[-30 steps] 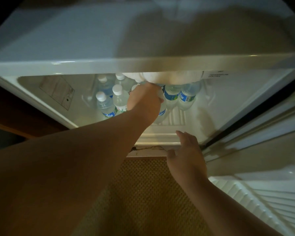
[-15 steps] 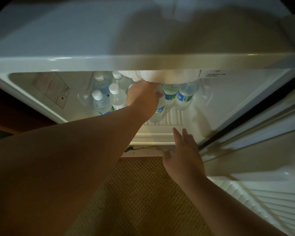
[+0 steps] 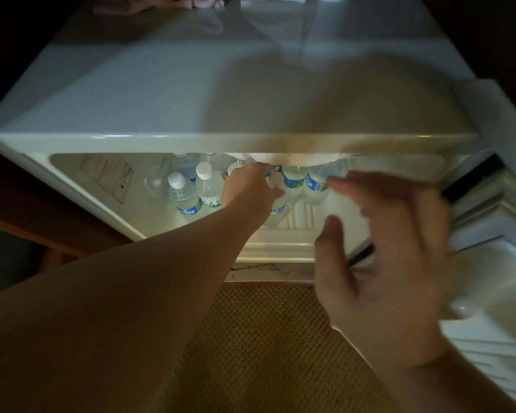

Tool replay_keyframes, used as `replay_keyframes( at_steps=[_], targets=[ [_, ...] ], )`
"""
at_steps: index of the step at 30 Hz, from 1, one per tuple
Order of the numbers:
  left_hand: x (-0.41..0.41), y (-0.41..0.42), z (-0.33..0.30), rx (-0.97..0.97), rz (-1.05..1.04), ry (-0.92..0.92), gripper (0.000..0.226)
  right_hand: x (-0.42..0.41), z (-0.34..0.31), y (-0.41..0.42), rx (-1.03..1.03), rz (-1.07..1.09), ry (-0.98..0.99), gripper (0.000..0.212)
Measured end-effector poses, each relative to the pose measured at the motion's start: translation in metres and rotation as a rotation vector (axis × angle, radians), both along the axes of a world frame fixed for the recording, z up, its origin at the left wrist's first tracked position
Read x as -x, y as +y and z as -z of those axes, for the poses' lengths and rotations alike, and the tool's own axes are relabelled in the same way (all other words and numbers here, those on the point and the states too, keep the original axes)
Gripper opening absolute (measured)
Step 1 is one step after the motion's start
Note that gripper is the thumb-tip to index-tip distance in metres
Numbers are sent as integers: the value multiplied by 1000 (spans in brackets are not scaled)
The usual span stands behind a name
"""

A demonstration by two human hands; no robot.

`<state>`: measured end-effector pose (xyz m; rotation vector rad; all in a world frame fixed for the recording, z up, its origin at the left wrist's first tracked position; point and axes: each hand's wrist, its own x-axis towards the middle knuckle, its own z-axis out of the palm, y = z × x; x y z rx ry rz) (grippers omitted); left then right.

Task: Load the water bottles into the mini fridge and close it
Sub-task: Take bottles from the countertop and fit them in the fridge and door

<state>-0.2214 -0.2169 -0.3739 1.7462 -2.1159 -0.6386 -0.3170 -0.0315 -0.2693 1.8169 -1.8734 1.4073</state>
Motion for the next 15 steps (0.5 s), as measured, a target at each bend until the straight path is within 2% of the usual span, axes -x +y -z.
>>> replay_keyframes(
  at_steps=[2,4,8,11,15],
  targets=[
    [-1,-1,0,-21,-15,-11,48,14,-29,-3,54,2,102,34],
    [-1,-2,-2,-33,-29,-28,48,31,-44,-13,10,26,179,39],
    [-3,-2,-6,-59,-5,-7,43,50,-49,-35,-302,101,294,59],
    [-1,-4,-3,-93,96,-76,42,47,-49,-40,-549,103,396,73],
    [0,-12,-2,-104,148,-142,41,48,-51,-39,-634,74,428,94]
  ],
)
